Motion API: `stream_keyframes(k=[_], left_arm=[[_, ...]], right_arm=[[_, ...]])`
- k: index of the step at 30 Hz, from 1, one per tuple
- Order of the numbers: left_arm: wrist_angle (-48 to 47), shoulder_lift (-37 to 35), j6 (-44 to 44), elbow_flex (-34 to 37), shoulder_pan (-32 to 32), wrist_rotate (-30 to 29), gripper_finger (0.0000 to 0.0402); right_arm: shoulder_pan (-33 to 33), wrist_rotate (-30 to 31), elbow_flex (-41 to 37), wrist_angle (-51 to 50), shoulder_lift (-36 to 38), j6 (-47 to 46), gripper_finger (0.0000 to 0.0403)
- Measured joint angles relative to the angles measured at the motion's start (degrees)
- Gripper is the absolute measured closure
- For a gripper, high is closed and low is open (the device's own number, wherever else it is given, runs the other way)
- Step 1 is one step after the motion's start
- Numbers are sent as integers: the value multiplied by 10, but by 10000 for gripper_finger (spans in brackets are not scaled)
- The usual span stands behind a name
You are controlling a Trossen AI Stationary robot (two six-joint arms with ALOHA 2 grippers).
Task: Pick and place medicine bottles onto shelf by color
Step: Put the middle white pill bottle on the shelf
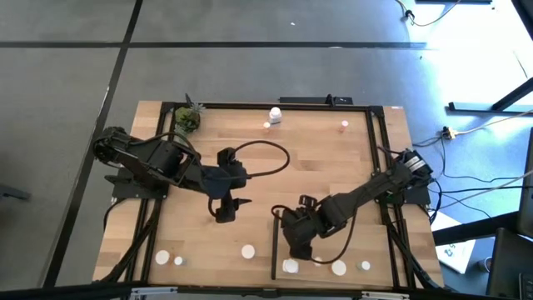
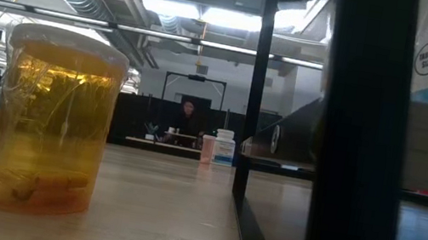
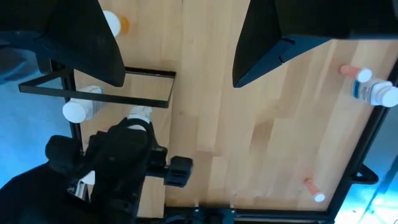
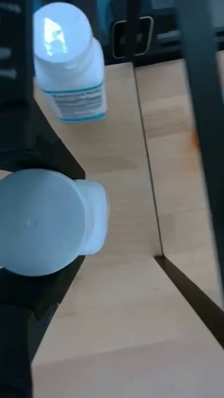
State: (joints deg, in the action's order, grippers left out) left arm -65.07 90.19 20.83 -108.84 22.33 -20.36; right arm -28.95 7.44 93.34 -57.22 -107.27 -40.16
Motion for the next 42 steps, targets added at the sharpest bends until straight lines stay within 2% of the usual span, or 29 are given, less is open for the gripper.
stream_keyframes(k=[11,23,31,35,42], left_arm=[[0,0,-6,0,3,5,109],[0,0,-2,0,16,5,109],[1,0,1,0,19,1,109],[1,0,1,0,19,1,109],[1,0,1,0,19,1,109]], right_arm=[[-21,0,0,30,-31,17,217],[-24,10,0,51,-33,44,217],[-26,-14,-5,53,-38,18,217],[-32,8,-9,66,-38,16,217],[-32,4,-9,65,-38,16,217]])
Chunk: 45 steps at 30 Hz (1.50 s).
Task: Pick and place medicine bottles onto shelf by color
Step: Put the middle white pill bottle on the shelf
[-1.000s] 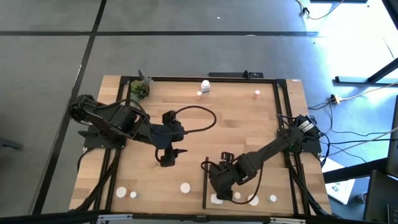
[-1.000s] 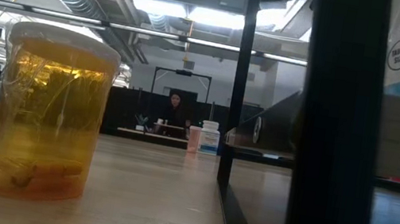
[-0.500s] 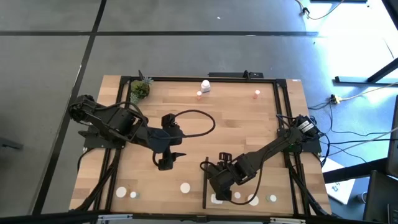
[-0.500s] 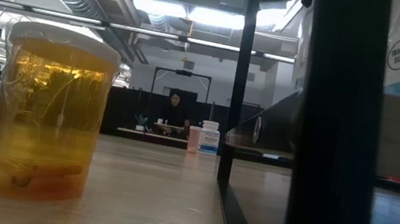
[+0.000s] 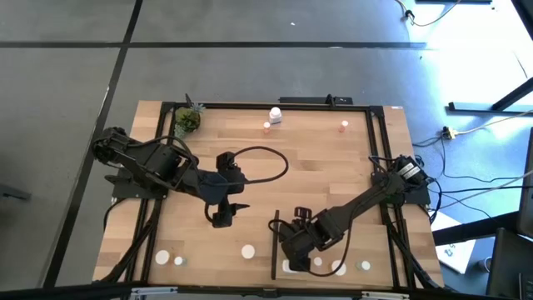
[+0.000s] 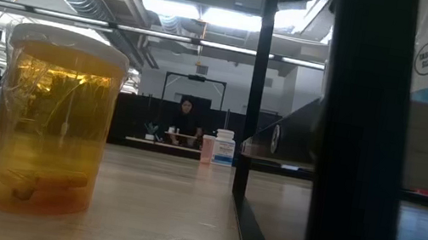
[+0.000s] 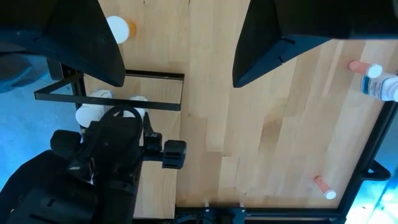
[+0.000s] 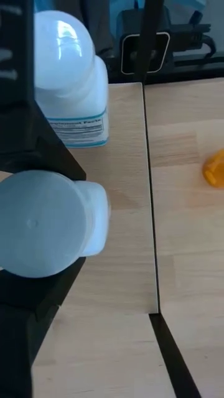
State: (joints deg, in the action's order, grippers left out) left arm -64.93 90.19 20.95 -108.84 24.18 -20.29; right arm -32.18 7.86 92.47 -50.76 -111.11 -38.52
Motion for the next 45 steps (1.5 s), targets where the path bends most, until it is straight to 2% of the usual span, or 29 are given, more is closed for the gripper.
stream_keyframes(k=[7,18,29,32,45], left_arm=[[0,0,0,0,0,0,109],[1,0,-3,0,12,3,109],[1,0,13,0,44,4,109],[1,0,15,0,50,0,109],[4,0,15,0,57,-2,109]], right_arm=[[0,0,0,0,0,-2,213],[0,0,0,0,1,0,170],[0,2,8,-3,1,15,173],[0,18,20,-20,1,15,173],[2,31,55,-57,2,27,173]])
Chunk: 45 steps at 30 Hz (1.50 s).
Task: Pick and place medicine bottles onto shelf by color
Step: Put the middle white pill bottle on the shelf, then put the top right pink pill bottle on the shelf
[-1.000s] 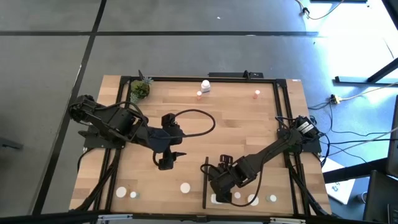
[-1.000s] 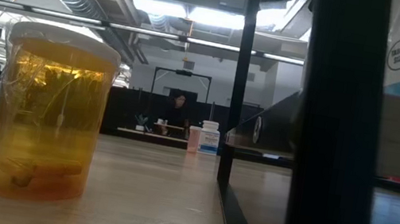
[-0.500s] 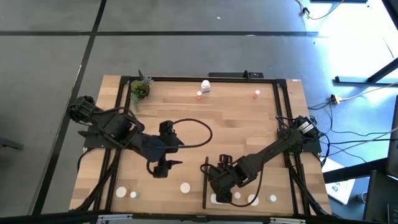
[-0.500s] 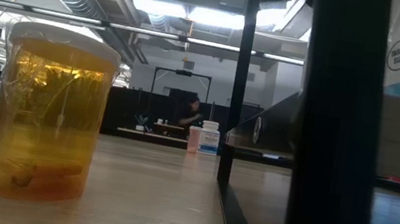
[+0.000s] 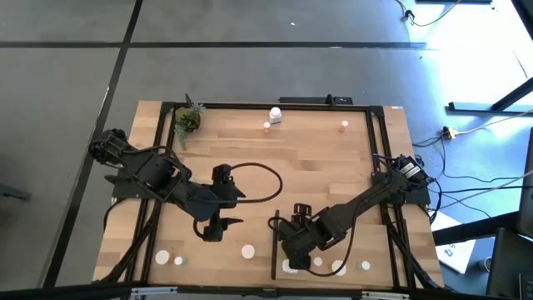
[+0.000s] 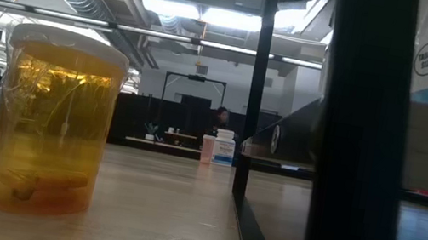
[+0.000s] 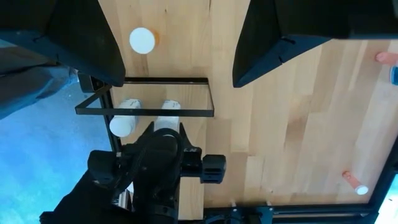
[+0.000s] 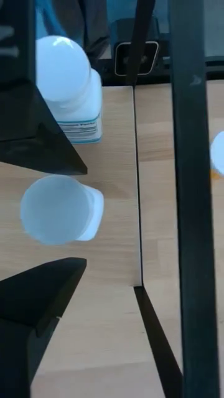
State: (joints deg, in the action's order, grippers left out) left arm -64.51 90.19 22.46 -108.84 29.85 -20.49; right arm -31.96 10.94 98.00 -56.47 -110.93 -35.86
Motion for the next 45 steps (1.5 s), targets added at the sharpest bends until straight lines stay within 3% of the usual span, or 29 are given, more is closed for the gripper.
stream_keyframes(k=[8,17,26,36,45], left_arm=[[0,0,-3,0,0,0,109],[-1,0,-5,0,5,0,109],[-3,0,-5,0,7,-4,109],[-21,0,2,0,7,-38,109],[-98,-9,99,-1,-5,-99,109]], right_arm=[[12,5,28,-19,0,7,173],[11,64,102,-90,0,24,173],[11,165,192,-190,0,55,173],[25,269,243,-282,3,76,173],[58,285,243,-313,38,93,173]])
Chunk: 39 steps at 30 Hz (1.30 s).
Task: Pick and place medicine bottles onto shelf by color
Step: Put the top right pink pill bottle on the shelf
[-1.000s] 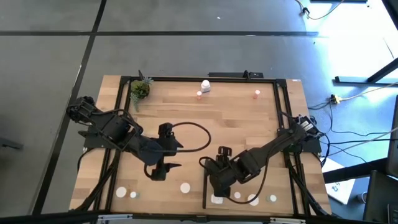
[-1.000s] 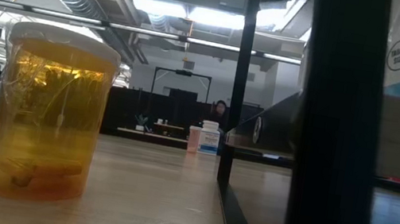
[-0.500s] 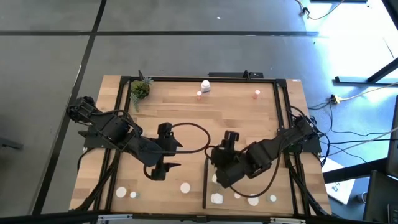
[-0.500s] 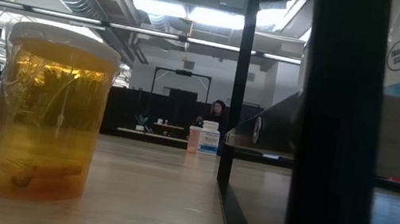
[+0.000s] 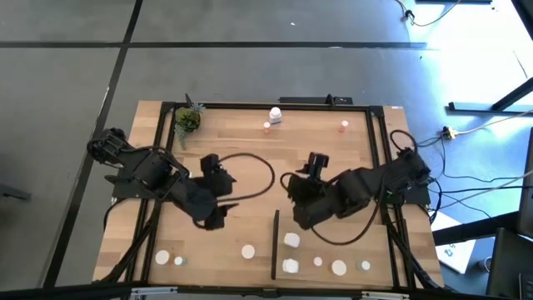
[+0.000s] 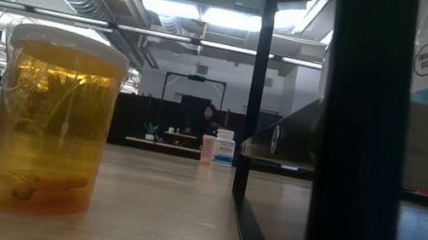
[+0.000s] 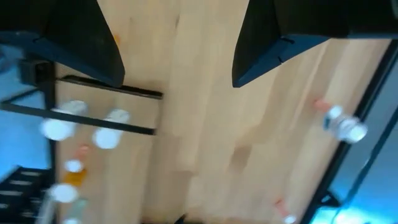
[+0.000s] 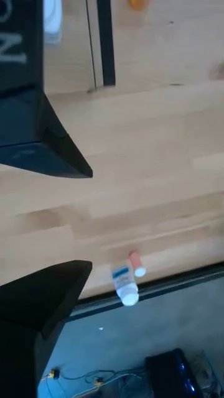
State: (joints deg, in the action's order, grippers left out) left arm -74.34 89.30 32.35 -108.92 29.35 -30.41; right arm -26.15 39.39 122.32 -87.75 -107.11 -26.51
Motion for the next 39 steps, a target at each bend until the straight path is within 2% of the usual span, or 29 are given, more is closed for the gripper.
stream_keyframes(k=[6,11,13,16,20,26,30,32,39], left_arm=[[-16,-23,16,0,-45,-5,109],[-17,-32,-32,0,-109,-3,109],[-17,-37,-55,0,-141,6,109],[-17,-39,-75,0,-202,27,109],[-17,-38,-125,0,-299,82,109],[13,-38,-222,0,-459,201,109],[45,-34,-267,0,-543,264,109],[65,-30,-275,0,-575,286,109],[105,34,-323,0,-645,371,109]], right_arm=[[28,1,0,1,37,45,173],[84,0,0,9,61,105,173],[113,-24,0,10,65,138,173],[160,-97,-1,27,66,195,173],[214,-183,-4,71,66,290,173],[286,-253,-9,74,67,407,173],[354,-344,-9,81,67,485,173],[386,-378,-9,90,67,496,173],[445,-391,-9,106,67,517,173]])
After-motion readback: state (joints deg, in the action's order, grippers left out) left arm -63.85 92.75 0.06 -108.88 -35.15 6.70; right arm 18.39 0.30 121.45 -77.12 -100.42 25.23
